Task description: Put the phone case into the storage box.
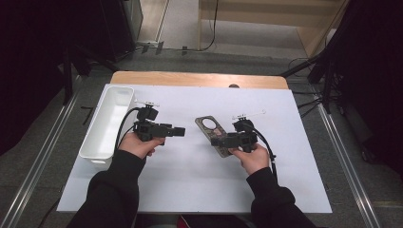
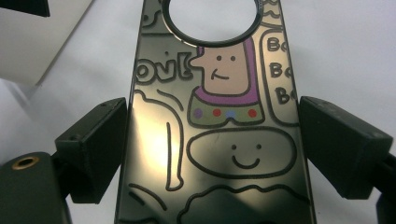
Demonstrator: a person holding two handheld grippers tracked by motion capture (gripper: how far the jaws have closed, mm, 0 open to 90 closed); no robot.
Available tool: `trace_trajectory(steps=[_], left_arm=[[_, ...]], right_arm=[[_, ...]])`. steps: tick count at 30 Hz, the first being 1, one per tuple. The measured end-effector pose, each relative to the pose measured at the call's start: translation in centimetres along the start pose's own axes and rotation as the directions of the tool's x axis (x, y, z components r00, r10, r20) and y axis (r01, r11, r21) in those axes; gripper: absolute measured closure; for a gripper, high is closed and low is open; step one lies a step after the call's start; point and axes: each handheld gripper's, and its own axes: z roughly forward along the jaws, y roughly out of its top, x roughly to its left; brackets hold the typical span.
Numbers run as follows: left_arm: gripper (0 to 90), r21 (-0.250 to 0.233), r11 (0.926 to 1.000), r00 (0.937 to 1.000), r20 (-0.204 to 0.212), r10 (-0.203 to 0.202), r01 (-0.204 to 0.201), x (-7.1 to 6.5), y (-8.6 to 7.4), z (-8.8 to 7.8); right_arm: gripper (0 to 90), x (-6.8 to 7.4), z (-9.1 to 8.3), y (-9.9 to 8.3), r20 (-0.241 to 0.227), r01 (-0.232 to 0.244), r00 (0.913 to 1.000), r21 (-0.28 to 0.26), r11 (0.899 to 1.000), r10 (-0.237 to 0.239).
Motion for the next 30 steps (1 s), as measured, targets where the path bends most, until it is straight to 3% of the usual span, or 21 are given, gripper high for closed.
trace_trajectory(steps=[12, 18, 25, 30], left_arm=[[22.9, 0.013, 0.9989, 0.9990, -0.007, -0.045, 0.045, 0.2, 0.9, 1.2], [23.0, 0.009, 0.9997, 0.9989, -0.042, -0.020, 0.021, 0.0, 1.3, 1.6], [23.0, 0.014, 0.9976, 0.9975, -0.019, -0.068, 0.068, 0.2, 1.8, 2.4], [23.0, 0.021, 0.9956, 0.9955, -0.028, -0.090, 0.091, 0.3, 2.1, 2.8]], right_arm=[[10.8, 0.4, 0.5, 0.0, -0.008, -0.014, 0.9999, -0.023, 1.000, 0.014], [10.8, 0.6, 0.7, -0.1, -0.008, -0.018, 0.9998, -0.043, 0.999, 0.018], [10.8, 1.0, 1.1, -0.1, -0.007, -0.022, 0.9997, -0.055, 0.998, 0.022], [10.8, 1.0, 1.0, -0.1, -0.010, -0.033, 0.9994, -0.070, 0.997, 0.032]])
